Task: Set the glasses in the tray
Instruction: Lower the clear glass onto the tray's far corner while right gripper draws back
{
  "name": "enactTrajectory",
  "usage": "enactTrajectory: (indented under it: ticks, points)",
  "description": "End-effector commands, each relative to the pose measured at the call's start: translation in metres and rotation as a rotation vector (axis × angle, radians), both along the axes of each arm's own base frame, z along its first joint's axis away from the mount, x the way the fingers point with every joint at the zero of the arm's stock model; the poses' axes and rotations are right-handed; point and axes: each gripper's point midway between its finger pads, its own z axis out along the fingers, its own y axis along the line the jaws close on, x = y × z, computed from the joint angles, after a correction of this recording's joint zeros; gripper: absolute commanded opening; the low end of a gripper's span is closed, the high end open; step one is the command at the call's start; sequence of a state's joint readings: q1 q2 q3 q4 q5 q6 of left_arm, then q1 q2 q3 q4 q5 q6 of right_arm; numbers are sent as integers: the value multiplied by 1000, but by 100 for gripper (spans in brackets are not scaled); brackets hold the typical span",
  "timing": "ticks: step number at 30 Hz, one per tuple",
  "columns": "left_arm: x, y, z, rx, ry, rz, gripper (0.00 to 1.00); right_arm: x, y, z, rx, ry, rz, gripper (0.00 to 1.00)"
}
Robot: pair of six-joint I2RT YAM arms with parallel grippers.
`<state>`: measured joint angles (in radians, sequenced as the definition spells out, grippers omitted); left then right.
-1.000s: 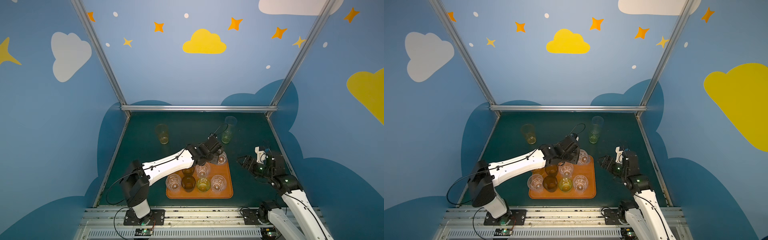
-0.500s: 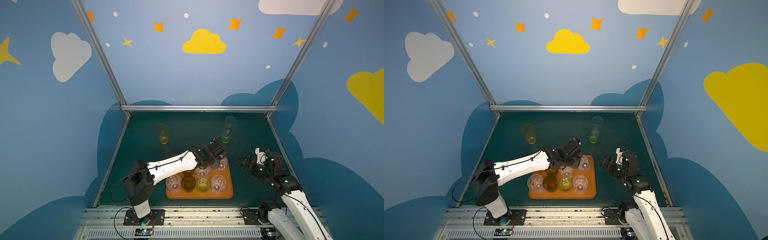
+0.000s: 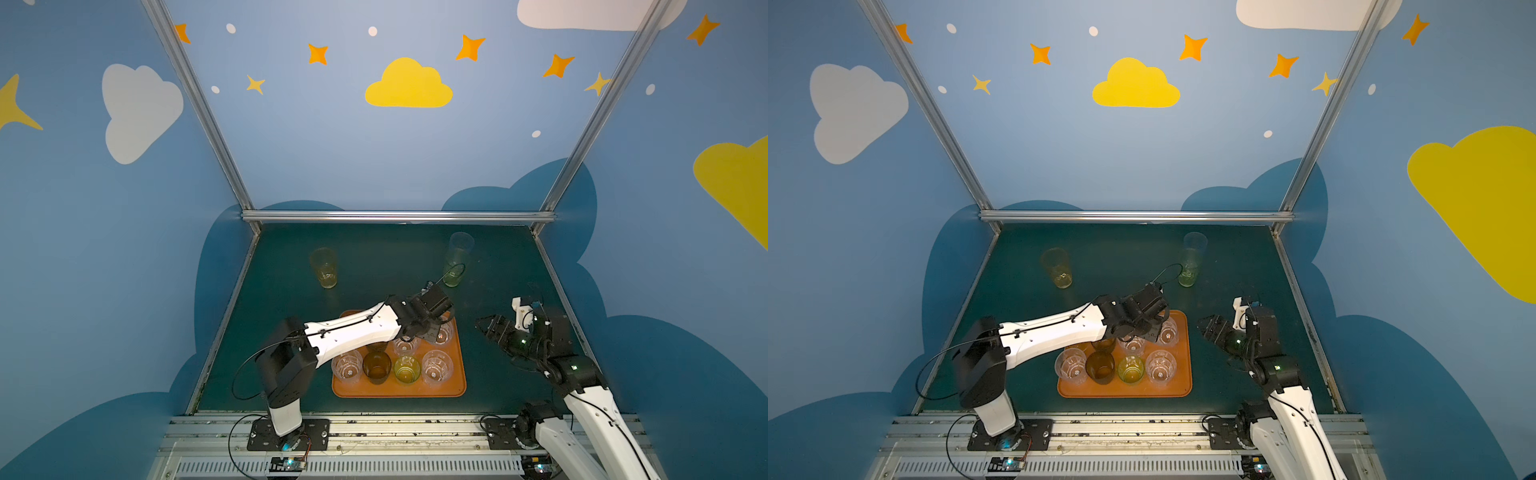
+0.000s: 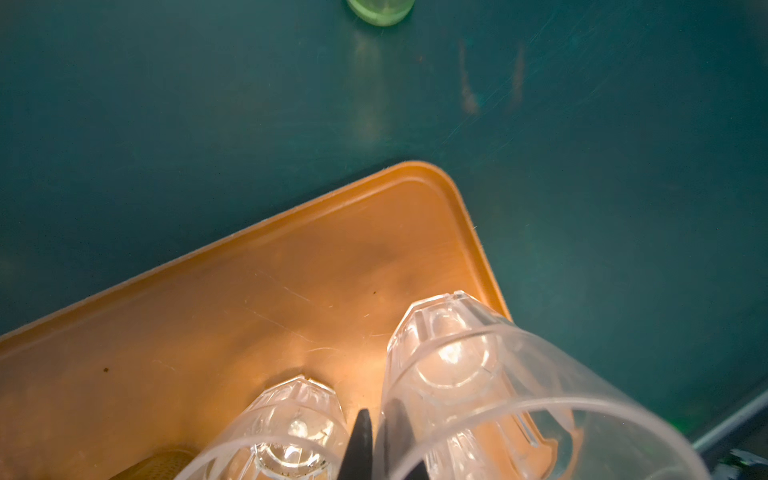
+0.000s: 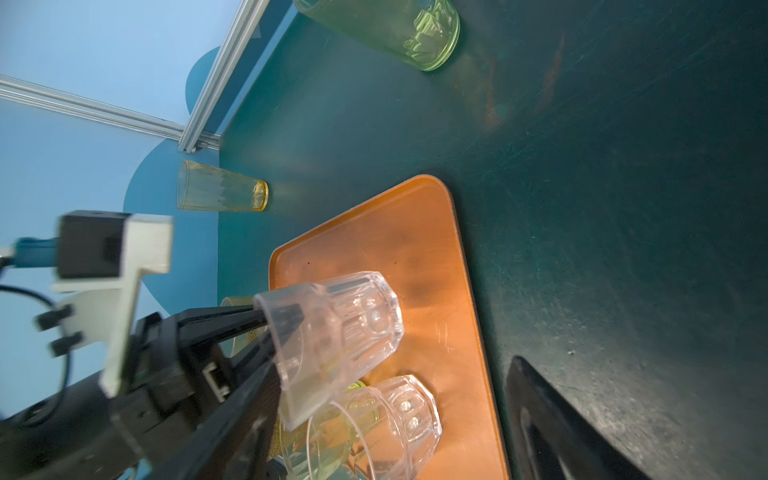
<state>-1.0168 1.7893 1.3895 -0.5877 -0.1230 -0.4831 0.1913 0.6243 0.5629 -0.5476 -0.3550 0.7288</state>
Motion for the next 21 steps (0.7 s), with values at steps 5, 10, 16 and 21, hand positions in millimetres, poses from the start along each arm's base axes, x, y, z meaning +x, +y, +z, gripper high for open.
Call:
enactTrajectory:
  ticks: [5,10,16,21]
  points:
    - [3,-3,-1,28,-13,16,12,-7,-4,-12,2,29,-21,84]
    - [3,-4,-3,44,-13,16,21,-8,-4,-11,3,24,-23,84]
    - [3,-5,1,38,-17,15,25,-8,-4,-11,7,25,-25,84]
    - [8,-5,16,10,-57,29,44,-10,-4,-12,9,32,-26,84]
